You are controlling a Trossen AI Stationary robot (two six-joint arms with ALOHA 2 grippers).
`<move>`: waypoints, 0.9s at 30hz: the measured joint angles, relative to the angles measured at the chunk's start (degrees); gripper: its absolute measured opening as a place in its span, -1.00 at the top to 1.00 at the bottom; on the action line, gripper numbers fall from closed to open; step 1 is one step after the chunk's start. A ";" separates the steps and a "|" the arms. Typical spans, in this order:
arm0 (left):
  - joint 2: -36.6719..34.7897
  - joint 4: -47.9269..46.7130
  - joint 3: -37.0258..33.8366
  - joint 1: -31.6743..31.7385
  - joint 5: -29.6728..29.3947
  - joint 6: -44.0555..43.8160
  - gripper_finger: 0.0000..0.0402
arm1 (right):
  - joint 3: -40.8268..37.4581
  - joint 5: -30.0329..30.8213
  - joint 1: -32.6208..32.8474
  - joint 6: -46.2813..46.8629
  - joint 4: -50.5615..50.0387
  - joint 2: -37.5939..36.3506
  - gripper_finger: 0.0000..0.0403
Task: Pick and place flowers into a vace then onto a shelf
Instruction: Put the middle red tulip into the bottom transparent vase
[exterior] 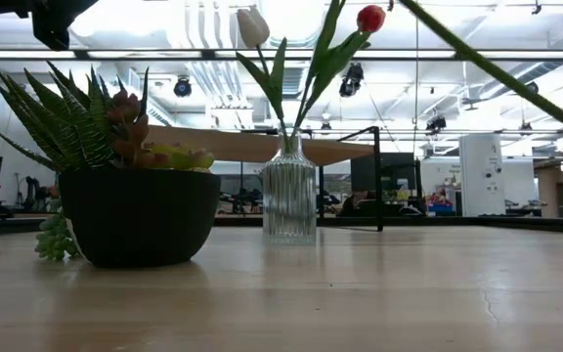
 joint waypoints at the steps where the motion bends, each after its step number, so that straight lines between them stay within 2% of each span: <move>1: 0.00 0.00 0.00 0.00 0.00 0.00 -0.32 | 0.00 -0.04 0.02 -2.24 1.16 0.00 0.94; 11: 0.00 0.00 0.02 -0.02 1.63 0.31 -0.32 | -0.07 -0.80 -0.33 -20.95 11.14 -1.62 0.94; 18: 0.00 -0.01 0.00 -0.02 5.52 1.46 -0.32 | -0.33 -2.81 -3.46 -31.28 25.73 -4.64 0.94; 22: 0.32 0.04 0.02 -0.02 7.33 1.53 -0.32 | -0.81 -2.70 -7.96 -31.54 36.60 -4.72 0.94; 27: 2.89 0.38 0.09 -0.07 17.38 1.41 -0.32 | -1.03 -5.34 -12.24 -28.71 37.47 -4.62 0.94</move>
